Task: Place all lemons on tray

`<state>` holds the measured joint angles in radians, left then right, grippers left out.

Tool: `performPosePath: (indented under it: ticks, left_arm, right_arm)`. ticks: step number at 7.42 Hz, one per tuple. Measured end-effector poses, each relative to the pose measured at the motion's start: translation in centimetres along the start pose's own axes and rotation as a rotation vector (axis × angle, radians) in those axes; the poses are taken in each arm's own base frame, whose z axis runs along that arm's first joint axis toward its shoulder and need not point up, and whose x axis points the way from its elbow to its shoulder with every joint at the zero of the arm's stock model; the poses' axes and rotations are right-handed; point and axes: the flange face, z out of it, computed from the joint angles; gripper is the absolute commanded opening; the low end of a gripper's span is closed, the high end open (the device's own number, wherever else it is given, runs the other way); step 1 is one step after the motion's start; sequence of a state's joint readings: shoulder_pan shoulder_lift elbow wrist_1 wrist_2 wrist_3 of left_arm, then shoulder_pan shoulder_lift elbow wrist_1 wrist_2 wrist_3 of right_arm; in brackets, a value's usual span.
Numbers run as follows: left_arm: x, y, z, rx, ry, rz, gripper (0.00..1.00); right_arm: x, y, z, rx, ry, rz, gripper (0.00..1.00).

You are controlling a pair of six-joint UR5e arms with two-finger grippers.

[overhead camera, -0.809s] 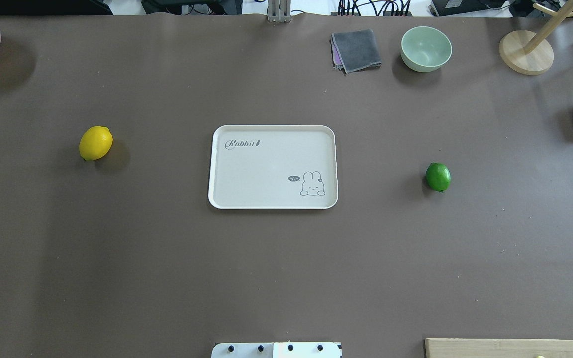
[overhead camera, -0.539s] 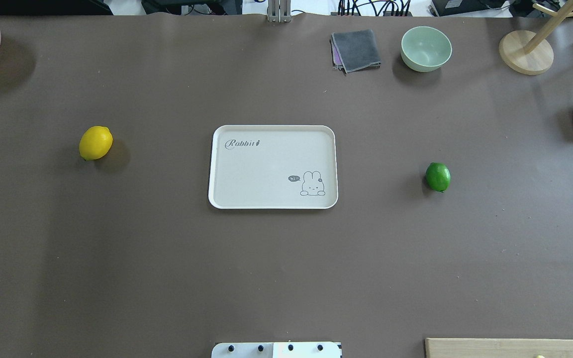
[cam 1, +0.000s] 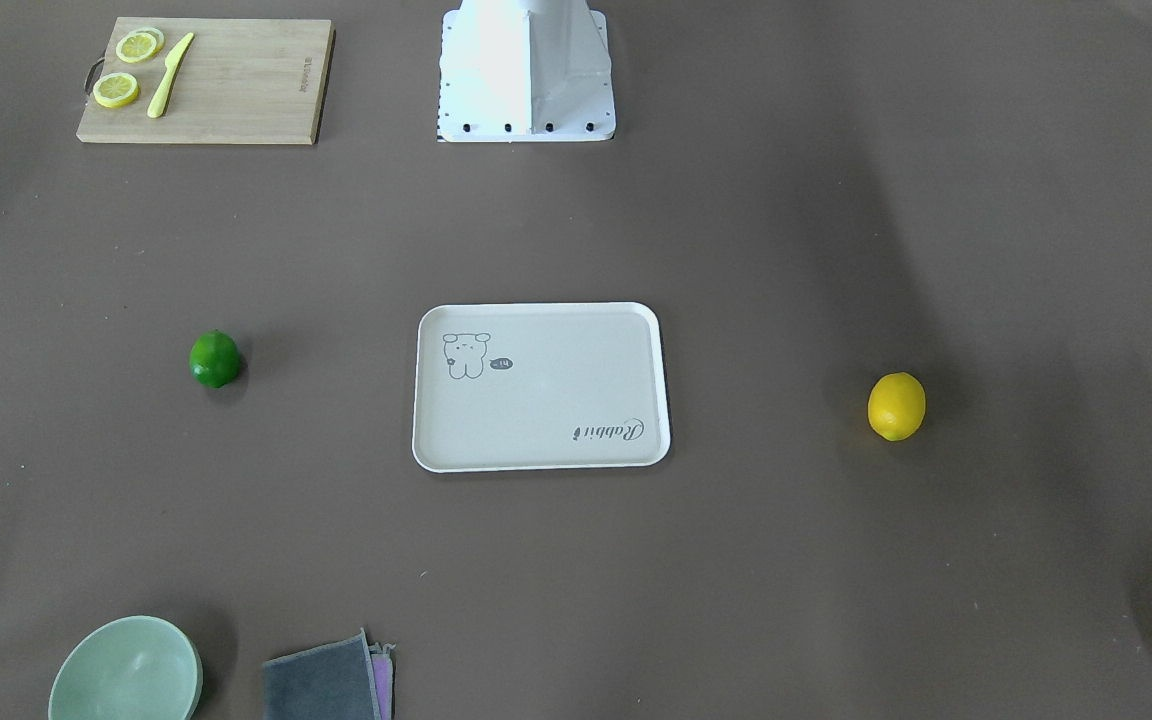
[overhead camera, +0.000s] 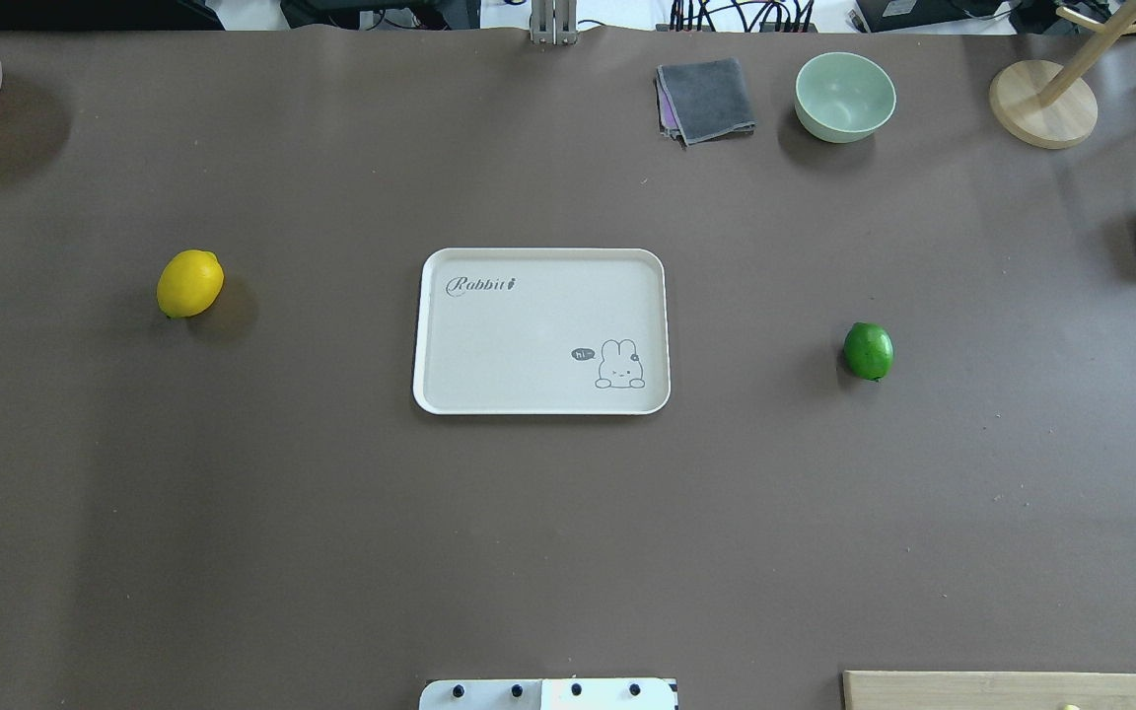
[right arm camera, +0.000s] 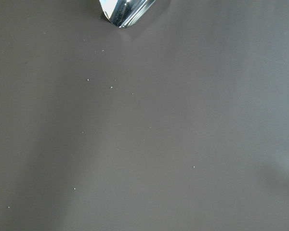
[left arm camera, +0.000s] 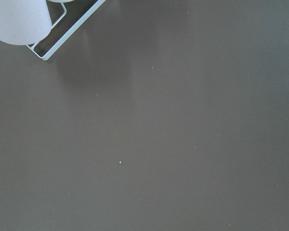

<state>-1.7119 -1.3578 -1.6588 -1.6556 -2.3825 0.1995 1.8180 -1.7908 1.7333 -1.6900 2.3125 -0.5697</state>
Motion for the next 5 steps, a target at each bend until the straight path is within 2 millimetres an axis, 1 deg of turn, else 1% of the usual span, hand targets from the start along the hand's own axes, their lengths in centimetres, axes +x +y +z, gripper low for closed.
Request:
performPosePath:
  ticks: [2, 4, 5]
  left_arm:
    - [0.09, 0.06, -0.19, 0.015, -0.001, 0.014, 0.98]
    - [-0.33, 0.47, 0.1, 0.028, 0.0, 0.017, 0.98]
    - [0.15, -0.51, -0.06, 0.035, 0.003, 0.028, 0.98]
  right_arm:
    - [0.04, 0.65, -0.02, 0.031, 0.012, -0.021, 1.0]
    - [-0.08, 1.23, 0.01, 0.04, 0.011, -0.018, 1.0]
    - [-0.33, 1.18, -0.25, 0.046, 0.011, -0.004, 1.0]
